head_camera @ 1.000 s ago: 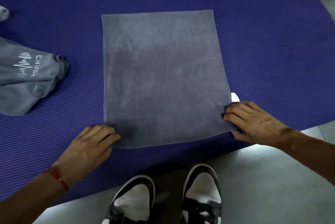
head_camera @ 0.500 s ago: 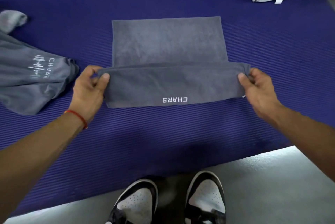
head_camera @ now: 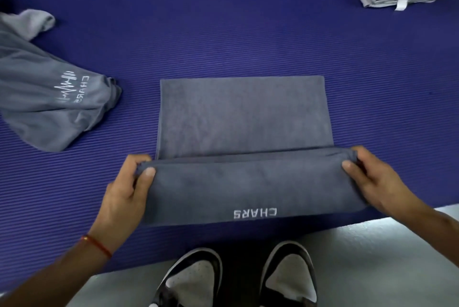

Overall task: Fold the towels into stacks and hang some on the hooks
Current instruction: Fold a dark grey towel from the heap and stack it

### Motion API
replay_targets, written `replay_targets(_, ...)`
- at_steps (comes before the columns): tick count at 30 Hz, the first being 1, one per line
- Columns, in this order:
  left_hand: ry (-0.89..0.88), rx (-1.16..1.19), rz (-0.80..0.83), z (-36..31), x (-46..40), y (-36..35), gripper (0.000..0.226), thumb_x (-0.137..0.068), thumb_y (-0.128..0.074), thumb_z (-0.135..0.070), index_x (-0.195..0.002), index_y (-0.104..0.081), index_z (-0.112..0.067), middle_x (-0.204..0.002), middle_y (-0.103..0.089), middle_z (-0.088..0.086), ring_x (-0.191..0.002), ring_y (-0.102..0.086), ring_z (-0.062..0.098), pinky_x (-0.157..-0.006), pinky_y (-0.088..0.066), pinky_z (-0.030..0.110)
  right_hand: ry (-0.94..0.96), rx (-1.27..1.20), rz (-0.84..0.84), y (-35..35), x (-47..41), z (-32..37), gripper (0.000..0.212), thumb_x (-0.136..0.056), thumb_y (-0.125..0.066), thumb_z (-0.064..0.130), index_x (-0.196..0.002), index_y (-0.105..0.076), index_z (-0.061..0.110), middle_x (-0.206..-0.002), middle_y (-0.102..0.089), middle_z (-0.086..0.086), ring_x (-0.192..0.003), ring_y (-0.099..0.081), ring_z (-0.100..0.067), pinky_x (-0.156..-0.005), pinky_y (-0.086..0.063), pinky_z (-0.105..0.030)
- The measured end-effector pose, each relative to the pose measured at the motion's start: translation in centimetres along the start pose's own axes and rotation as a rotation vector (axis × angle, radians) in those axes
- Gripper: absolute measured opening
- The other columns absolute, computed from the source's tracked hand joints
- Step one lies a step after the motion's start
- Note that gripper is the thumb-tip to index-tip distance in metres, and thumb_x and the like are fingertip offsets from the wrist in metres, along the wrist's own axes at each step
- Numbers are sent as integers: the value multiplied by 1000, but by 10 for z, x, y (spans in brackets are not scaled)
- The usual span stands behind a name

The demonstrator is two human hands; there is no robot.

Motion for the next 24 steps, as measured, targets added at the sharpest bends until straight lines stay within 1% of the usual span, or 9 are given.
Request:
replay_targets(1, -15, 3, -21, -7, -11, 4, 7, -104, -49, -29, -104, -49, -36, -94, -60, -23, -79, -58, -9, -69, -43, 18, 13, 1, -45, 6, -8, 6, 24, -100, -53, 38, -106, -54, 15, -91, -65, 2, -87, -62, -27, -77, -41, -37)
replay_targets(3, -88, 14, -74, -26, -49, 12, 12, -104, -50, -30, -100, -46, -40, -92, -60, -17, -77, -57, -7, -69, -41, 11, 45, -2, -169, 22, -32, 26, 13, -104, -54, 27, -107, -53, 14, -87, -62, 6, -84, -58, -24, -75, -37, -34)
replay_targets(6, -83, -4, -129, -27, -128, 8, 2, -104, -52, -32, -105, -50, -30, -81, -56, -7, -74, -51, 8, -74, -41, 26, 76, 9, -313, 36, -86, 46, 19, -104, -56, 28, -110, -58, 10, -92, -65, -4, -84, -58, -24, -75, -39, -34)
replay_targets(7, -30, -37, -118, -19, -156, 3, 10, -104, -53, -32, -108, -53, -22, -79, -56, -3, -76, -52, 13, -75, -41, 30, 66, 16, -334, 36, -106, 47, 22, -103, -58, 28, -111, -59, 8, -96, -67, -6, -87, -59, -26, -77, -40, -34)
replay_targets(11, 193, -69, 2, 7, -217, -20, 11, -101, -56, -26, -101, -59, -16, -89, -67, 12, -82, -69, 34, -72, -57, 39, -93, 97, -249, 14, -162, 46, 19, -101, -61, 25, -105, -65, 7, -98, -69, -13, -101, -65, -35, -84, -46, -36)
replay_targets(15, 214, -131, -28, 12, -217, -18, 15, -99, -54, -29, -98, -60, -15, -91, -69, 11, -79, -69, 31, -75, -58, 39, -144, 176, -308, 5, -169, 42, 22, -103, -56, 27, -104, -59, 5, -99, -68, -20, -97, -64, -39, -82, -51, -44)
replay_targets(18, 198, -138, -55, 11, -211, -14, 16, -99, -53, -30, -98, -60, -15, -87, -69, 8, -73, -68, 28, -70, -56, 36, -115, 190, -370, 6, -165, 44, 22, -105, -52, 28, -104, -54, 6, -89, -60, -12, -83, -57, -31, -72, -45, -40)
replay_targets(21, 226, -140, -69, 8, -209, -13, 19, -100, -53, -28, -102, -61, -11, -85, -69, 7, -65, -65, 22, -64, -50, 30, -114, 141, -378, 4, -167, 46, 19, -104, -56, 27, -100, -56, 9, -87, -62, -9, -79, -58, -29, -69, -43, -35)
replay_targets(24, 272, -94, -43, 0, -201, -10, 32, -94, -52, -42, -103, -64, -14, -88, -72, 7, -74, -71, 26, -69, -57, 33, -132, 85, -369, 2, -170, 43, 22, -101, -61, 32, -104, -60, 10, -90, -66, -5, -84, -63, -26, -70, -44, -33)
Point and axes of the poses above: each hand's wrist, its own x-axis away from the middle knuckle, its own y-axis out of the back of the hand, z = x × y, the point moved 3 cm from there along -x, towards the middle knuckle
